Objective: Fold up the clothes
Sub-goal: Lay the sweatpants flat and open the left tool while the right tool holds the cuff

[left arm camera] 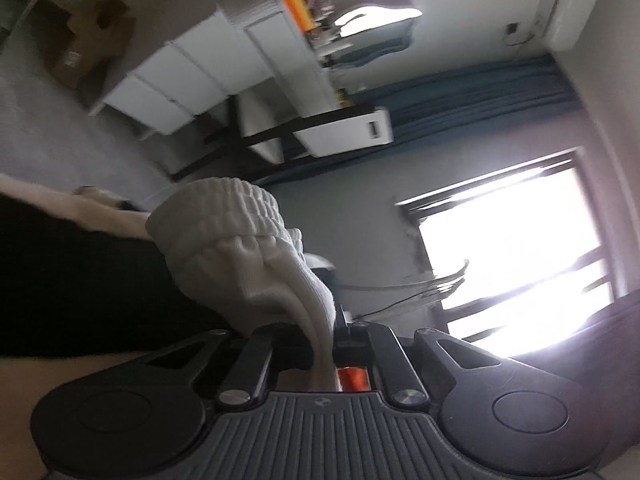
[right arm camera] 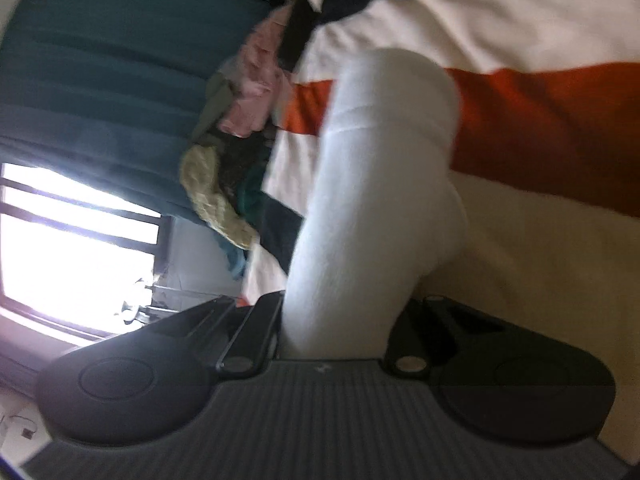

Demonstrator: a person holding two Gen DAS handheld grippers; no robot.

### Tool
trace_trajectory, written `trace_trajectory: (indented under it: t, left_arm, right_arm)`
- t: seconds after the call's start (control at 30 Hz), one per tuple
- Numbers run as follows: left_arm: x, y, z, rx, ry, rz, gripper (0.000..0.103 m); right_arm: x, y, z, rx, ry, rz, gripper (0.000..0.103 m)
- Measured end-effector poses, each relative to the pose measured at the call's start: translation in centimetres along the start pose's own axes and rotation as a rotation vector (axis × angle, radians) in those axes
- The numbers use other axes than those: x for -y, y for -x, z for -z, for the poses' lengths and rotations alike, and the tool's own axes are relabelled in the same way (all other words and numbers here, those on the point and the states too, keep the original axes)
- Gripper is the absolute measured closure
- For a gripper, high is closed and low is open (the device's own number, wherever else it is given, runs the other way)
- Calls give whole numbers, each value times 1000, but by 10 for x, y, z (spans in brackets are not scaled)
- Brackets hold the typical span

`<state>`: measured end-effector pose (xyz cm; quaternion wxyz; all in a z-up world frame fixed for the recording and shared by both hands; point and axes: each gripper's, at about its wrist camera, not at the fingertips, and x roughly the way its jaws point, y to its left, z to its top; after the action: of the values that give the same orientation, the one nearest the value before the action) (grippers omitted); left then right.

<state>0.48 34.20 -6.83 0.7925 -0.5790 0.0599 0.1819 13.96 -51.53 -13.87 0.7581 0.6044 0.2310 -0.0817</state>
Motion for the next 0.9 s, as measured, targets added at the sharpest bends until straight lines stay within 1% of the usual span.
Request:
trace_trajectory:
  t: [0.07, 0.1, 0.17, 0.2, 0.27, 0.3, 0.33, 0.37, 0.4, 0.43, 0.47, 0.5, 0.6, 0.67, 0.8, 0.83, 0.9]
  left_arm:
    - [-8, 7, -2, -24, -25, -72, 95]
    - [-12, 9, -2, -39, -47, -109, 93]
    - [-15, 12, -4, -59, -98, -188, 86]
    - [-16, 15, -5, -65, -121, -220, 80]
    - [-13, 25, -3, -57, -156, -236, 64]
    - [-12, 31, -2, -53, -173, -245, 49]
    - [-11, 36, -1, -49, -191, -253, 36]
    - [-10, 41, -1, -44, -208, -261, 31]
    - [-8, 47, 1, -39, -229, -269, 24]
    - [-4, 55, 6, -30, -259, -278, 20]
    - [2, 58, 11, -17, -289, -290, 19]
    - [8, 62, 15, -4, -318, -302, 17]
    - [23, 73, 33, 60, -391, -319, 6]
    - [31, 76, 46, 100, -439, -325, 6]
    - [52, 76, 69, 170, -550, -304, 4]
    - [58, 75, 76, 178, -587, -292, 1]
    - [70, 71, 92, 186, -669, -267, 0]
  right_arm:
    - [18, 2, -1, -31, -65, 49, 85]
    - [28, 3, 0, -42, -105, 67, 85]
    - [42, 4, 0, -66, -157, 76, 83]
    - [47, 6, 1, -77, -173, 71, 81]
    - [51, 10, 6, -87, -180, 58, 77]
    - [52, 12, 8, -92, -180, 55, 74]
    - [53, 14, 9, -93, -182, 56, 65]
    - [54, 16, 9, -89, -185, 60, 45]
    - [56, 17, 7, -79, -191, 61, 36]
    - [58, 15, -1, -66, -200, 55, 24]
    - [58, 13, -6, -57, -209, 37, 22]
    - [59, 14, -6, -58, -219, 21, 22]
    - [63, 8, -8, -77, -257, -6, 22]
    - [65, 6, -6, -98, -253, -3, 22]
    - [68, -2, -11, -91, -208, -1, 21]
    - [69, -5, -12, -84, -201, -5, 21]
    - [71, -6, -13, -67, -174, -5, 22]
